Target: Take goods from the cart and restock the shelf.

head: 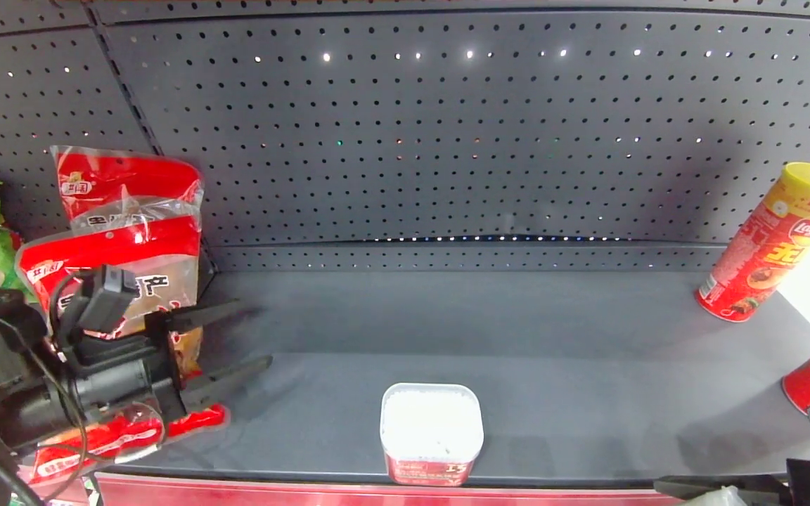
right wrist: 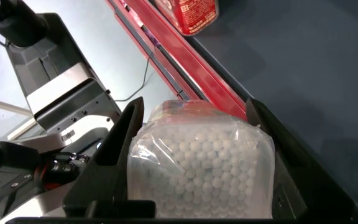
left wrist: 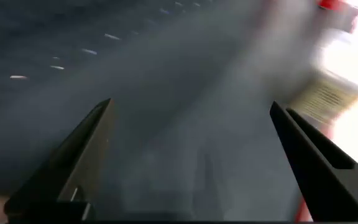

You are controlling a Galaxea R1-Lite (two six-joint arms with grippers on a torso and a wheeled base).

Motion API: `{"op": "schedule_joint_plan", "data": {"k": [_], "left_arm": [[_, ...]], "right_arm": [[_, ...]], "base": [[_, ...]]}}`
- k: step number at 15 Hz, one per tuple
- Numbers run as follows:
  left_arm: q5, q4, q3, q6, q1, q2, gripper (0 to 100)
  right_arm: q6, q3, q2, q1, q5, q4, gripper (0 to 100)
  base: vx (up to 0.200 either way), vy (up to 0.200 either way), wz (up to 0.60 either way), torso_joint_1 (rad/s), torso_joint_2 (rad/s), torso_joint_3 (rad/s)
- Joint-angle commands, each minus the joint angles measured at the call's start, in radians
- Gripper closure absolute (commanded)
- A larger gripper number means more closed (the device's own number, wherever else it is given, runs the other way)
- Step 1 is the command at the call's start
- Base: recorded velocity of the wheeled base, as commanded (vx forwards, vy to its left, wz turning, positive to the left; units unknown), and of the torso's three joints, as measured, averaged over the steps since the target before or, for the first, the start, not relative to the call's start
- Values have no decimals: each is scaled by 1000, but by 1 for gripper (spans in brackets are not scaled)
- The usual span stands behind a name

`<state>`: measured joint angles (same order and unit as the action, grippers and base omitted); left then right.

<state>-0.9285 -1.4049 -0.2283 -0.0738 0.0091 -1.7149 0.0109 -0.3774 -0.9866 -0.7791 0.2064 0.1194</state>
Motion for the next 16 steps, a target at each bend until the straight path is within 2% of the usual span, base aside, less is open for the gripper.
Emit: {"op": "schedule_joint_plan", "data": {"k": [1, 2, 3, 4, 5, 6, 7, 9, 10, 11, 12, 13, 14, 15, 16], "left_arm": [[20, 4, -121, 63, 43, 101, 0], [25, 26, -212, 112, 40, 144, 0], [28, 47, -246, 123, 40, 164, 0], [53, 199, -299, 126, 38, 271, 0], [83, 277, -299, 126, 38, 328, 0], [169, 492, -309, 126, 38, 451, 0], [224, 650, -335, 126, 43, 525, 0], [398, 905, -378, 124, 43, 632, 0], [497, 997, -381, 123, 43, 693, 0], [590, 1034, -381, 123, 45, 738, 0], [714, 1086, -382, 123, 43, 785, 0], [786, 1133, -378, 123, 40, 822, 0], [878, 1261, -365, 120, 38, 919, 0], [892, 1294, -359, 115, 38, 948, 0], [929, 1396, -310, 92, 41, 1080, 0]], "right_arm": [[0, 3, -3, 0, -1, 0, 100], [0, 5, -4, 0, -1, 0, 100], [0, 5, -7, 0, -1, 0, 100], [0, -5, -21, 0, 1, 0, 100], [0, -9, -27, -2, -1, 0, 100], [1, -21, -35, -2, -1, 0, 100], [1, -28, -37, -2, 1, 0, 100], [3, -28, -41, -2, 1, 0, 100], [4, -28, -44, -2, 1, 0, 100], [4, -24, -47, -2, 1, 0, 100], [4, -26, -52, -2, 1, 2, 100], [6, -24, -52, -2, 1, 2, 100], [6, -26, -57, -2, 1, 2, 100], [8, -26, -57, -2, 1, 2, 100], [8, -29, -57, -2, 1, 2, 100]], "base": [[0, 0, 0, 0, 0, 0], [0, 0, 0, 0, 0, 0], [0, 0, 0, 0, 0, 0], [0, 0, 0, 0, 0, 0], [0, 0, 0, 0, 0, 0], [0, 0, 0, 0, 0, 0], [0, 0, 0, 0, 0, 0], [0, 0, 0, 0, 0, 0], [0, 0, 0, 0, 0, 0], [0, 0, 0, 0, 0, 0], [0, 0, 0, 0, 0, 0], [0, 0, 0, 0, 0, 0], [0, 0, 0, 0, 0, 0], [0, 0, 0, 0, 0, 0], [0, 0, 0, 0, 0, 0]]}}
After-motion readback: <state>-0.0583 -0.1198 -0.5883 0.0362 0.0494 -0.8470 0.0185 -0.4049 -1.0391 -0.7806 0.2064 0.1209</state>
